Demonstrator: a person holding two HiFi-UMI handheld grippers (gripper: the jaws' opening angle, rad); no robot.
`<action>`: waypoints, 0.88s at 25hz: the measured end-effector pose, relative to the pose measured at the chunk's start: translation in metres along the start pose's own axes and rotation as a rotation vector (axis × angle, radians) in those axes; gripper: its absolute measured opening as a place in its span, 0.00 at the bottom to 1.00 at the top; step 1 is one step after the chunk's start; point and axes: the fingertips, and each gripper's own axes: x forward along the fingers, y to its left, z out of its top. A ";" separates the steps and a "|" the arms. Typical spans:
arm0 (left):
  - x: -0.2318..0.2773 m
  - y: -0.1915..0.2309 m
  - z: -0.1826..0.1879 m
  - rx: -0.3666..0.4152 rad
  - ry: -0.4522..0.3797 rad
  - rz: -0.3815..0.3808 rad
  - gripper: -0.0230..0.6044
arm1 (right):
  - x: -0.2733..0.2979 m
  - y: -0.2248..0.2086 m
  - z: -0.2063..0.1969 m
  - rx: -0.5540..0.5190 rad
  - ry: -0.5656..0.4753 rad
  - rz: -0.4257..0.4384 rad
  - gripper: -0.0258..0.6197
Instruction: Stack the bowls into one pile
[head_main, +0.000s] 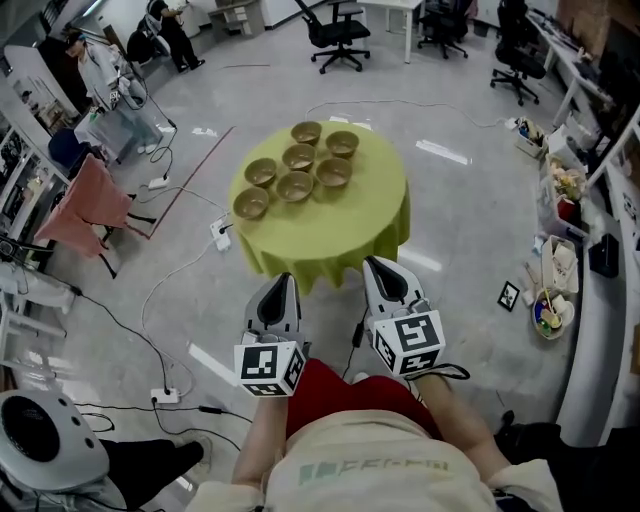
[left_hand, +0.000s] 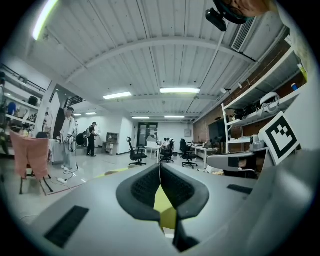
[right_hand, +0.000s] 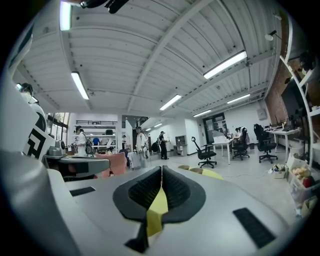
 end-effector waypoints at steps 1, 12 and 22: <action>-0.001 -0.001 -0.001 -0.001 0.001 0.002 0.07 | -0.001 0.000 -0.001 0.002 -0.002 0.007 0.10; 0.012 0.036 0.000 0.009 0.002 0.095 0.07 | 0.023 0.003 -0.001 -0.016 0.011 0.039 0.10; 0.074 0.116 -0.013 -0.014 0.028 0.129 0.07 | 0.111 -0.004 -0.009 -0.021 0.062 0.021 0.10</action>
